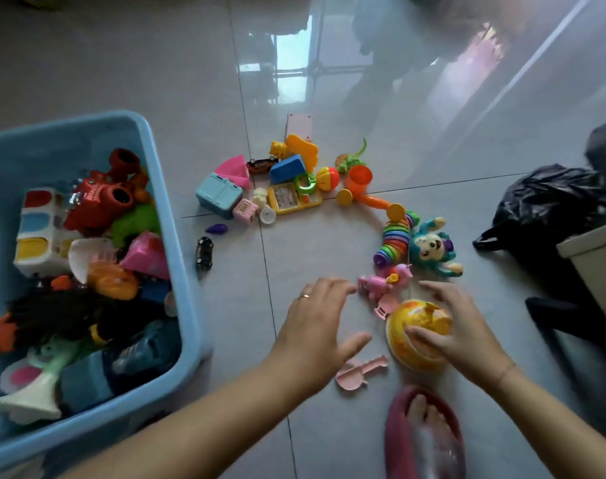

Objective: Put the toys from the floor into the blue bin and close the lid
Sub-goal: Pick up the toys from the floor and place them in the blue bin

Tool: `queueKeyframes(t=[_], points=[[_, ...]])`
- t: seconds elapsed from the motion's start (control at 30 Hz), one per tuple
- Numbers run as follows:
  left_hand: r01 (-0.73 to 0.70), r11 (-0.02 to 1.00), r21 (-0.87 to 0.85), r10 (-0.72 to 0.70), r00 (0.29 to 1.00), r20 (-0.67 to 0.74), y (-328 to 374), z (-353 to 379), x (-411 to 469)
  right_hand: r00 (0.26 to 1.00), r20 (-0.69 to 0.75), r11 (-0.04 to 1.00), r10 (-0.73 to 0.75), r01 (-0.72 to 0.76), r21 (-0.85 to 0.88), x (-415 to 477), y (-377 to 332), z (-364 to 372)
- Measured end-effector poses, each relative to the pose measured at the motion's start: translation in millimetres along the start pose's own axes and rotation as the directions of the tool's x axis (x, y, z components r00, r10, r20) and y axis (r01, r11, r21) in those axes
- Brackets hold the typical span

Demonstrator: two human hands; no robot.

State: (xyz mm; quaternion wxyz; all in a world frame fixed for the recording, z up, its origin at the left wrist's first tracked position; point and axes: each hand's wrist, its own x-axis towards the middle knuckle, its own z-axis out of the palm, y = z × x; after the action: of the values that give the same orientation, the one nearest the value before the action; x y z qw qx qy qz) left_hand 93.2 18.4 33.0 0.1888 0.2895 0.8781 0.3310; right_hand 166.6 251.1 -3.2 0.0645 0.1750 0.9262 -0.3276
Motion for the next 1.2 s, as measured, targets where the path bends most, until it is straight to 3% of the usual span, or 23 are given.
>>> queueKeyframes(t=[0.13,0.23,0.33,0.43,0.53,0.6,0.73,0.83,0.9,0.97,1.13,1.2], points=[[0.008,0.969,0.246,-0.054,0.981,0.184,-16,75,13,0.998,-0.006,0.998,0.06,-0.06,-0.004,-1,26,12],[0.026,0.937,0.348,-0.159,0.92,0.359,-33,107,19,0.999,0.012,0.997,0.041,-0.04,-0.07,33,24,10],[0.017,0.921,0.39,-0.173,0.913,0.369,-35,113,28,0.991,0.122,0.982,0.048,-0.024,-0.189,70,14,10],[-0.048,0.919,0.391,-0.087,0.943,0.32,-34,116,31,0.943,0.311,0.963,0.115,-0.029,-0.267,100,11,16],[-0.11,0.89,0.442,-0.089,0.91,0.406,-45,123,33,0.913,0.384,0.946,0.14,-0.009,-0.323,117,15,24],[-0.085,0.88,0.466,-0.152,0.881,0.448,-50,123,35,0.917,0.367,0.963,0.155,-0.057,-0.263,121,20,26],[-0.014,0.895,0.445,-0.204,0.876,0.437,-54,119,36,0.927,0.333,0.975,0.173,-0.209,0.077,117,29,21],[0.246,0.931,0.268,-0.326,0.892,0.314,-60,110,34,0.917,0.348,0.873,0.196,-0.324,0.363,112,26,10],[0.399,0.914,0.078,-0.406,0.887,0.221,-58,93,37,0.93,0.331,0.811,0.16,-0.315,0.492,108,16,1],[0.453,0.883,-0.123,-0.441,0.89,0.114,-46,64,42,0.949,0.293,0.736,0.113,-0.278,0.618,104,-1,-10],[0.265,0.837,-0.479,-0.385,0.907,-0.172,-7,-60,30,0.973,0.215,0.602,-0.08,-0.125,0.789,94,-88,-25],[0.17,0.833,-0.527,-0.405,0.836,-0.371,-13,-112,7,0.945,0.238,0.594,-0.223,-0.061,0.802,85,-140,-19]])
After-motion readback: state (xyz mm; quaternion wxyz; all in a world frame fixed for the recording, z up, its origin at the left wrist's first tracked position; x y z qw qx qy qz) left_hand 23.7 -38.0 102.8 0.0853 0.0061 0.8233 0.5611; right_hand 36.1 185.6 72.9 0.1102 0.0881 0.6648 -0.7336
